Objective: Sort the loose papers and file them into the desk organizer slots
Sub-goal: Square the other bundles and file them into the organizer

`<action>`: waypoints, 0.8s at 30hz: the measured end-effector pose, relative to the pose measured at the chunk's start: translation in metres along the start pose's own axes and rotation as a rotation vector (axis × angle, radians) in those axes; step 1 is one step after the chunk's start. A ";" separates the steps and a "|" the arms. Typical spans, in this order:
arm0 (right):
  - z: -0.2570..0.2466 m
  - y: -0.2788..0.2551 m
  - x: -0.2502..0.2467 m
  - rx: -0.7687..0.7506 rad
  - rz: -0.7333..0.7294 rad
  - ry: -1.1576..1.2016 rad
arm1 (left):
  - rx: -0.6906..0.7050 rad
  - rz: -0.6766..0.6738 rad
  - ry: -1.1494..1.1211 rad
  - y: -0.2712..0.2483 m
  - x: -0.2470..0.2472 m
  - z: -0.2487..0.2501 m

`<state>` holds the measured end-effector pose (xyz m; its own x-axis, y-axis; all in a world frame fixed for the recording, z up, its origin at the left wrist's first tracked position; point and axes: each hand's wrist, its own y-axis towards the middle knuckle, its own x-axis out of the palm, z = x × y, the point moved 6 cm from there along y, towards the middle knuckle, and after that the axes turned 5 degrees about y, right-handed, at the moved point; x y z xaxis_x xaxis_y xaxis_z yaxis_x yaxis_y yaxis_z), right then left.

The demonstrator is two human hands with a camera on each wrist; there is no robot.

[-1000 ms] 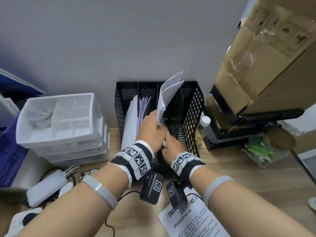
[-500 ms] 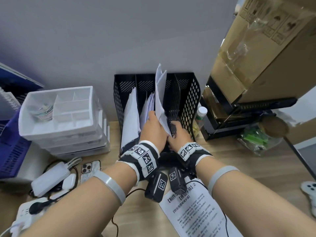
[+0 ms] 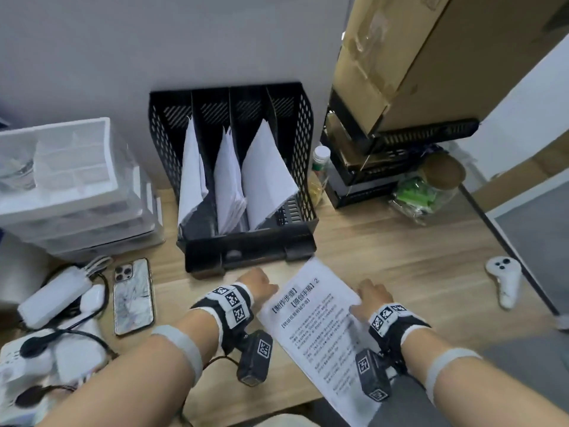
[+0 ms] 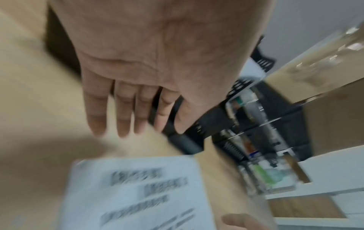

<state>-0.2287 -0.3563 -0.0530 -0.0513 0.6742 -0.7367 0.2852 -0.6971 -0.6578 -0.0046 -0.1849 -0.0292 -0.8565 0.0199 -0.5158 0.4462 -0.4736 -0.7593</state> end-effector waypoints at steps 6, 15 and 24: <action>0.037 -0.004 0.028 0.059 0.035 -0.020 | -0.042 0.057 -0.103 0.006 0.047 -0.025; 0.032 -0.008 0.036 -0.191 -0.030 0.260 | -0.008 -0.011 -0.118 -0.007 0.072 -0.024; -0.016 -0.078 -0.050 -0.584 -0.049 0.437 | 0.202 0.075 -0.594 -0.084 -0.007 0.073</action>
<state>-0.2327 -0.3318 0.0374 0.2749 0.8222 -0.4985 0.7629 -0.5021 -0.4073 -0.0546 -0.2095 0.0673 -0.8486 -0.4844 -0.2126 0.5026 -0.6129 -0.6097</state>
